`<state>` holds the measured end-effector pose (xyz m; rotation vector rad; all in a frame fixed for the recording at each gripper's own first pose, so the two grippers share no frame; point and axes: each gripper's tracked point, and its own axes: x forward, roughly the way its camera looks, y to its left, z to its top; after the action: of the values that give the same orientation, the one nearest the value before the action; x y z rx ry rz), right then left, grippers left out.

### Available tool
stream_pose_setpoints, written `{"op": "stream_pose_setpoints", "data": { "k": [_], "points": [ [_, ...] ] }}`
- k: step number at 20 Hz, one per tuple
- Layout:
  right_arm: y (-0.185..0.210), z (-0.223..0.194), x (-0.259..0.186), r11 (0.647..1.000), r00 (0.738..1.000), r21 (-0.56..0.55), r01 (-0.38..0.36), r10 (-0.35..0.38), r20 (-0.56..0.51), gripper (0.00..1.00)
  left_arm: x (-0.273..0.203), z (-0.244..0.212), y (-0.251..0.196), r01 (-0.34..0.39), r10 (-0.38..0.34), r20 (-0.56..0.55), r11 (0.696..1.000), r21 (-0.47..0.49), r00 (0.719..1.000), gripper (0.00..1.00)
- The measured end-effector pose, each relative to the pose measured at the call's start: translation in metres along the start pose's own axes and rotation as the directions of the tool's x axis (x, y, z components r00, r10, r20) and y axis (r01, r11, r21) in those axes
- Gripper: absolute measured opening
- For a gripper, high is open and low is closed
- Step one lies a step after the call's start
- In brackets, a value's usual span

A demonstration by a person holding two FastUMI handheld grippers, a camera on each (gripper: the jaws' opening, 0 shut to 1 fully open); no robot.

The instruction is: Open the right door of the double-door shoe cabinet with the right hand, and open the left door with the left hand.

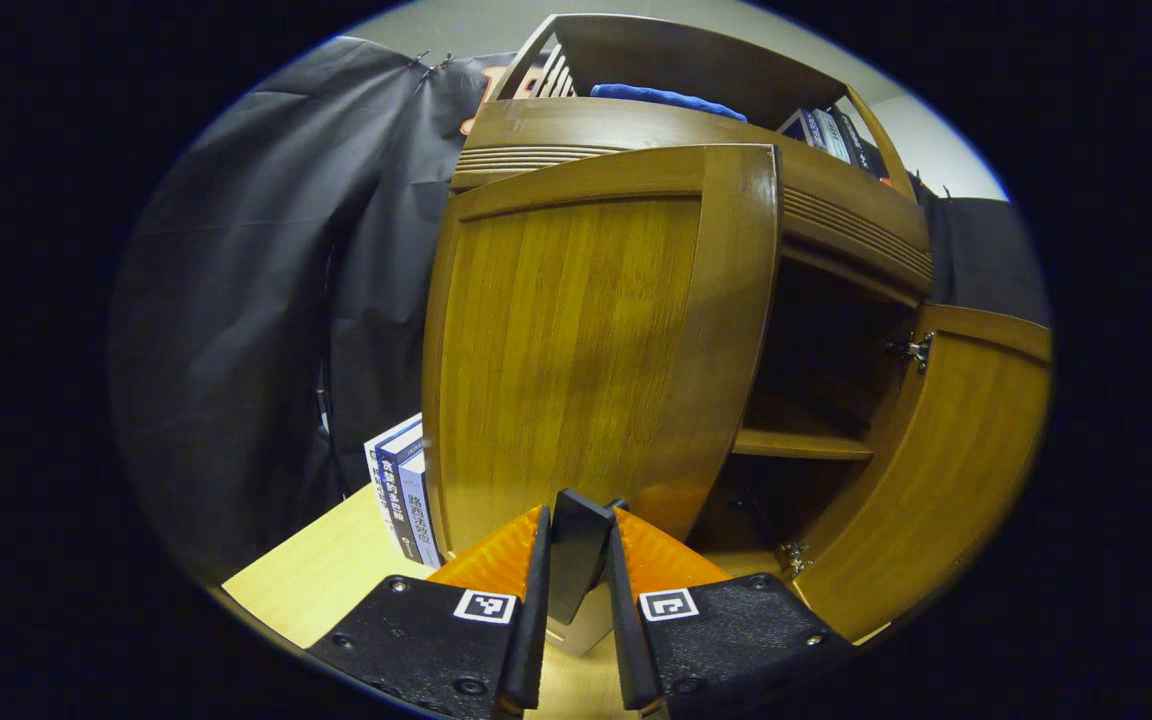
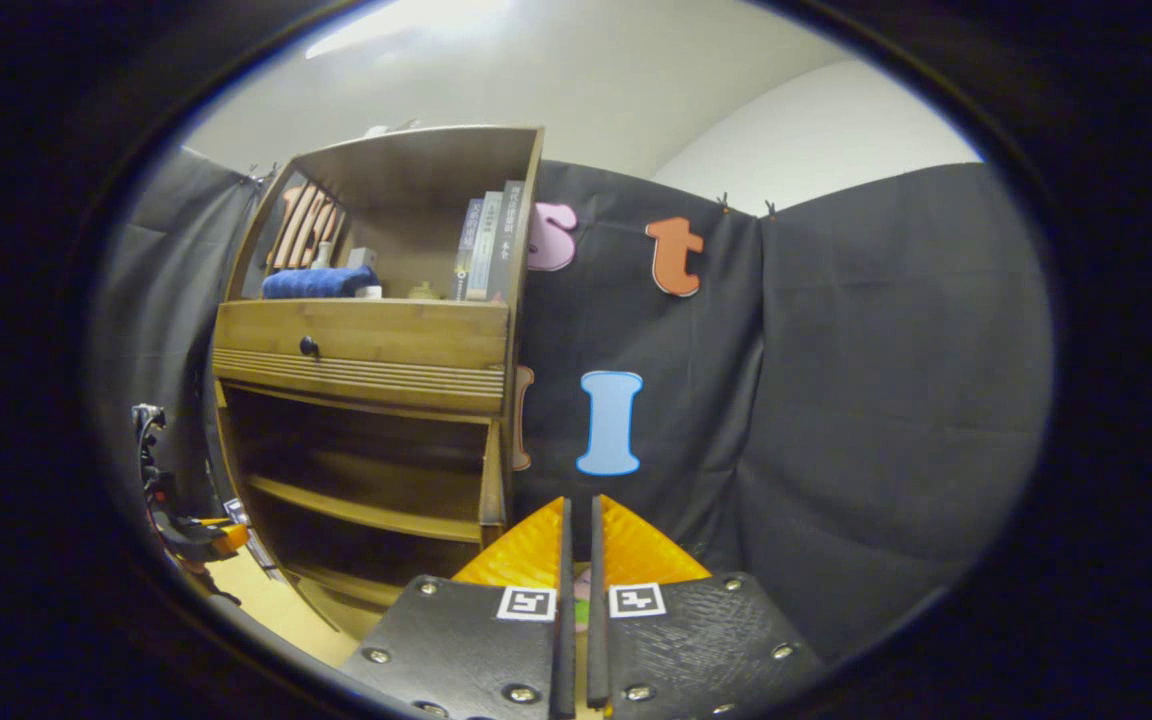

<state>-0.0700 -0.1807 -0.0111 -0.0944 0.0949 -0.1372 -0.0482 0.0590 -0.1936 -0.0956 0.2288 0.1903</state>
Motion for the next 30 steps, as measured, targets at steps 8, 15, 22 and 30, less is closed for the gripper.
{"op": "stream_pose_setpoints", "data": {
  "k": [8, 15, 22, 30],
  "points": [
    [0.042, 0.018, -0.016, 1.000, 1.000, 0.014, -0.015, 0.015, 0.027, 0.05, -0.021, -0.002, 0.024, 0.057, -0.058, -0.054, 0.998, -0.032, 0.997, 0.31],
    [0.099, 0.018, -0.013, 0.994, 0.994, 0.029, -0.105, 0.104, 0.021, 0.05, -0.042, 0.000, 0.047, 0.080, -0.083, -0.076, 0.996, -0.047, 0.994, 0.22],
    [0.147, -0.002, -0.002, 0.980, 0.980, 0.046, -0.196, 0.197, -0.017, 0.05, -0.060, 0.004, 0.074, 0.088, -0.091, -0.079, 0.995, -0.045, 0.993, 0.15],
    [0.190, -0.017, 0.005, 0.961, 0.961, 0.055, -0.271, 0.274, -0.046, 0.05, -0.073, 0.011, 0.114, 0.102, -0.101, -0.046, 0.994, 0.025, 0.994, 0.07]
  ]
}}
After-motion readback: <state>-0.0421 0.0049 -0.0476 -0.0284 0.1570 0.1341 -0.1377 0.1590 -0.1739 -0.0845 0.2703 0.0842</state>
